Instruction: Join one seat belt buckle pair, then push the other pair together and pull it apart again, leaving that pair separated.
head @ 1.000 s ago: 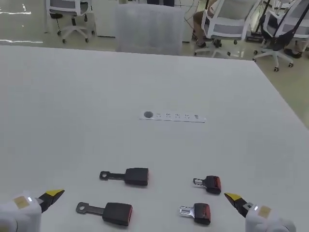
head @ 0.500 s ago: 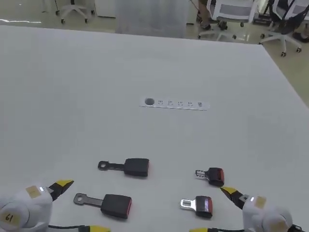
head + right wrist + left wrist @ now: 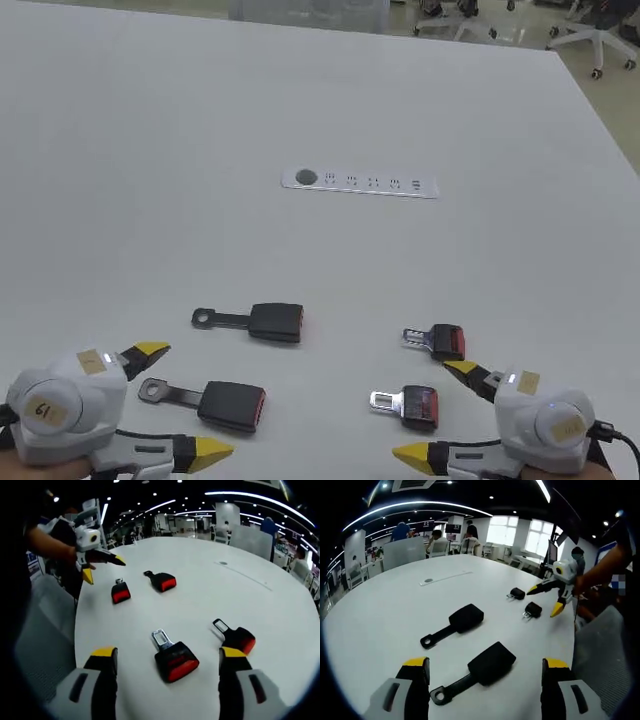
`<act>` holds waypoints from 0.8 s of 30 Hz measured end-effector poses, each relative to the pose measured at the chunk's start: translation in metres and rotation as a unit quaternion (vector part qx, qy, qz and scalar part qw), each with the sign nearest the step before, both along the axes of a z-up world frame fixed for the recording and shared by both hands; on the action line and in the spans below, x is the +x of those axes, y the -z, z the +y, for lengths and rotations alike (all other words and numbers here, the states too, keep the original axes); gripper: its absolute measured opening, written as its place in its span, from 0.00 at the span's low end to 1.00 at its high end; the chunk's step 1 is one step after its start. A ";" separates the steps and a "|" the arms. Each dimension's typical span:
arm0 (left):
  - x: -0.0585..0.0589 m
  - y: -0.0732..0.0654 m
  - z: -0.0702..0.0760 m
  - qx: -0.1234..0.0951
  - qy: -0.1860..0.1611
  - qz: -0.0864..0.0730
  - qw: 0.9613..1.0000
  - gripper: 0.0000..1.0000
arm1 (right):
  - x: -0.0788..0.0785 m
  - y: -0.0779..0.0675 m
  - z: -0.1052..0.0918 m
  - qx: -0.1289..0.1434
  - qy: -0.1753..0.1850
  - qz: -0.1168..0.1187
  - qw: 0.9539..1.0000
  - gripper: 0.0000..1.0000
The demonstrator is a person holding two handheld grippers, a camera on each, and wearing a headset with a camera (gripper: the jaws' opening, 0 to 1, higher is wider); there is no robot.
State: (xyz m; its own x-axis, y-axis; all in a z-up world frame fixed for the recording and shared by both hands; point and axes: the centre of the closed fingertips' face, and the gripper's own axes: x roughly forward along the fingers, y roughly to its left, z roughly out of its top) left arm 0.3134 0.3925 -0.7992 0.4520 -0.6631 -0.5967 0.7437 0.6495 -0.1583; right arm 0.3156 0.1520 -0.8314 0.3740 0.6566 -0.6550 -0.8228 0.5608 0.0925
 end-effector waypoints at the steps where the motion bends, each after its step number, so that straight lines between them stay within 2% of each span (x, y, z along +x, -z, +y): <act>1: 0.000 0.002 -0.002 0.001 0.007 0.002 1.000 0.93 | 0.000 0.001 0.001 -0.003 -0.005 0.001 1.000 0.85; 4: -0.002 0.009 -0.005 0.015 0.033 0.002 0.999 0.90 | -0.002 0.006 0.003 -0.011 -0.026 0.010 1.000 0.84; 6: -0.003 0.014 -0.007 0.022 0.047 0.010 0.999 0.88 | -0.003 0.009 0.003 -0.015 -0.035 0.014 0.999 0.82; 8: -0.002 0.018 -0.009 0.028 0.062 0.008 0.998 0.85 | -0.003 0.012 0.004 -0.016 -0.044 0.019 0.999 0.80; 14: 0.000 0.026 -0.014 0.048 0.110 0.007 0.993 0.78 | -0.002 0.017 0.002 -0.025 -0.065 0.028 0.997 0.76; 17: 0.001 0.028 -0.018 0.050 0.126 0.008 0.991 0.74 | -0.002 0.019 0.002 -0.034 -0.082 0.030 0.996 0.73; 21: -0.001 0.035 -0.022 0.073 0.172 0.005 0.982 0.68 | -0.004 0.022 0.002 -0.041 -0.106 0.034 0.993 0.68; 24: -0.001 0.040 -0.023 0.084 0.189 0.004 0.978 0.66 | -0.005 0.024 0.001 -0.051 -0.124 0.036 0.990 0.64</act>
State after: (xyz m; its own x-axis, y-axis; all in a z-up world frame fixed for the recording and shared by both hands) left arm 0.3122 0.3693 -0.8393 0.1882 -0.6735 -0.7149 0.9348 0.3460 -0.0799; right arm 0.3110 0.1526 -0.8552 0.1590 0.6517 -0.7416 -0.9296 0.3518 0.1099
